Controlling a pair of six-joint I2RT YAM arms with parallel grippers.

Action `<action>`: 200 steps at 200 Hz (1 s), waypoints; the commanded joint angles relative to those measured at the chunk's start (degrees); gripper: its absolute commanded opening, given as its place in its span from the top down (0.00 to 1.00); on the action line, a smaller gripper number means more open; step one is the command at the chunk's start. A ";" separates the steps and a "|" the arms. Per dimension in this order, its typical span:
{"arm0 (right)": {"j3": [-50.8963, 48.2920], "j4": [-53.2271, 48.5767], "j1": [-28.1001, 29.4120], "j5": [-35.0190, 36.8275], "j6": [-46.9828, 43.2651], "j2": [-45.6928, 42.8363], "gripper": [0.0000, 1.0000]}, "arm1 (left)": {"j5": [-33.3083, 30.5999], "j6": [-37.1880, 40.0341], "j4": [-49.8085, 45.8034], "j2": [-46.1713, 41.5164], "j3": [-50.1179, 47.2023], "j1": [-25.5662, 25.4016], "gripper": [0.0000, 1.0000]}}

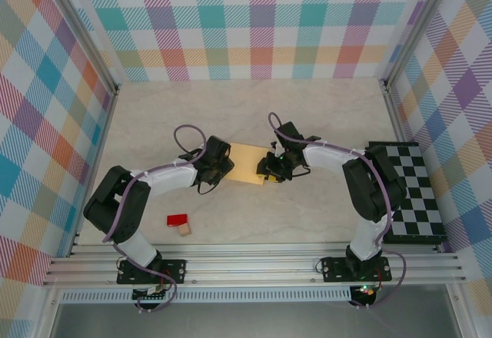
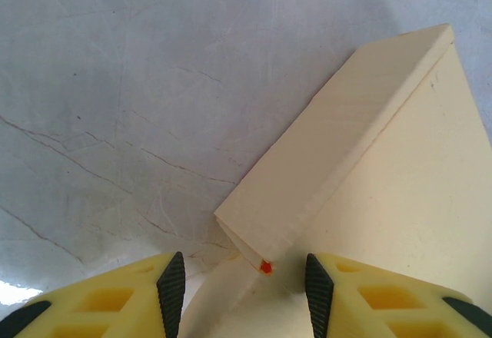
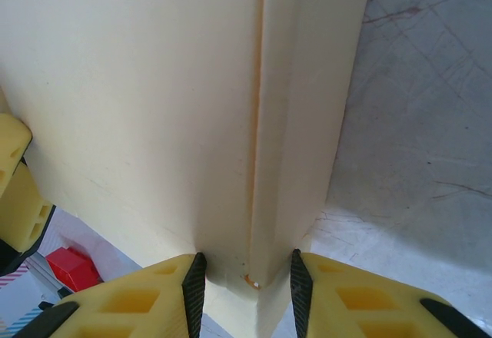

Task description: Fold the paper box

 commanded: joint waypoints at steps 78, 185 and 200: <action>-0.36 -1.61 -0.24 -1.41 1.29 -0.55 0.62 | -7.22 6.63 -9.93 2.64 2.20 -0.98 0.53; 0.10 -0.60 -0.30 -3.29 4.36 0.57 0.58 | -6.96 7.56 -10.38 4.92 3.77 -0.97 0.53; 0.48 -1.35 -0.34 -3.35 4.38 0.34 0.58 | -7.06 7.64 -10.44 4.98 3.87 -0.98 0.53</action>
